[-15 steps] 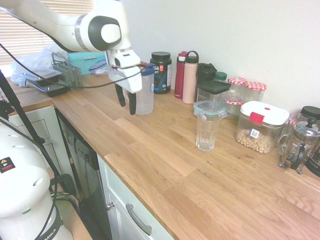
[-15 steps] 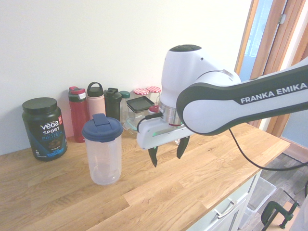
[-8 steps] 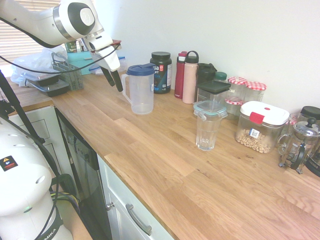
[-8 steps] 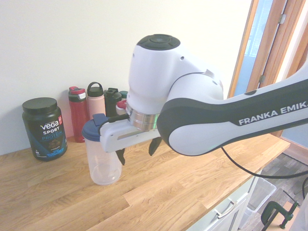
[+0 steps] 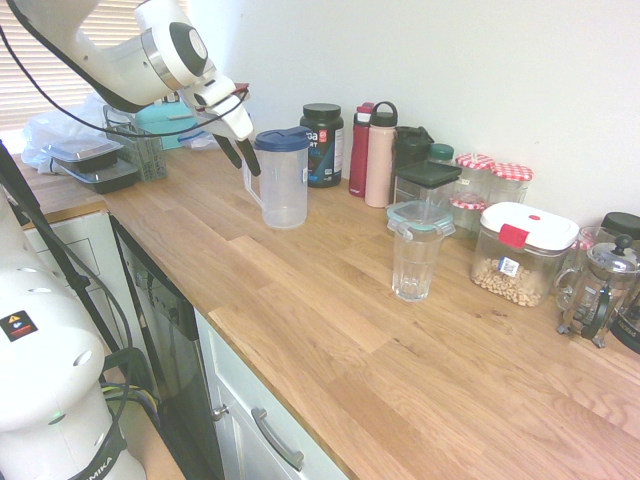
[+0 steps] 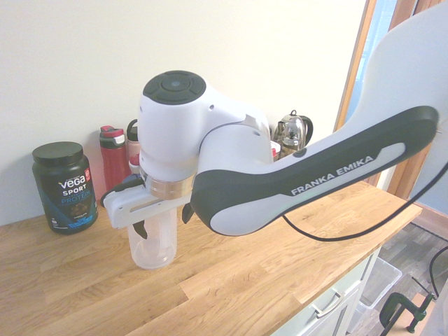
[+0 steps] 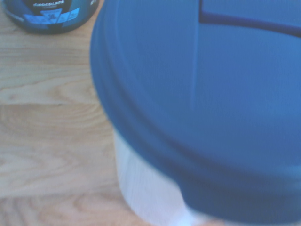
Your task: Pour me some water
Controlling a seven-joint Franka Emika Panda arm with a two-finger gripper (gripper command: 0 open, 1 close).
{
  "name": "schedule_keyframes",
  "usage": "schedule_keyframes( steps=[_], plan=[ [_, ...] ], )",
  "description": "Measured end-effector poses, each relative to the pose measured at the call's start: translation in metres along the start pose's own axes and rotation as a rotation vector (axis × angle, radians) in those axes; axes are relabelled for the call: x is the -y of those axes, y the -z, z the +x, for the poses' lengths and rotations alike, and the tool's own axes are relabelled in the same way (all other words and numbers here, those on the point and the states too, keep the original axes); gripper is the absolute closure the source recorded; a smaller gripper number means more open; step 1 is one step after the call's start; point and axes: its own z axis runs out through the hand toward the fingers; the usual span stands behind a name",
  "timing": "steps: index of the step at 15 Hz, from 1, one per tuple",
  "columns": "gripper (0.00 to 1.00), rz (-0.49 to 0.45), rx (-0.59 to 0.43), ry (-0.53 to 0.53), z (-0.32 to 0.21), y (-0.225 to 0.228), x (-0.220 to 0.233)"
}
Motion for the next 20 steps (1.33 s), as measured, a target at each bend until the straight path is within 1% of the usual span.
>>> schedule_keyframes(
  steps=[6, 20],
  plan=[
    [1.00, 0.013, -0.016, -0.014, 0.009, -0.007, 0.008],
    [1.00, 0.021, -0.010, -0.034, 0.020, -0.012, 0.009]
  ],
)
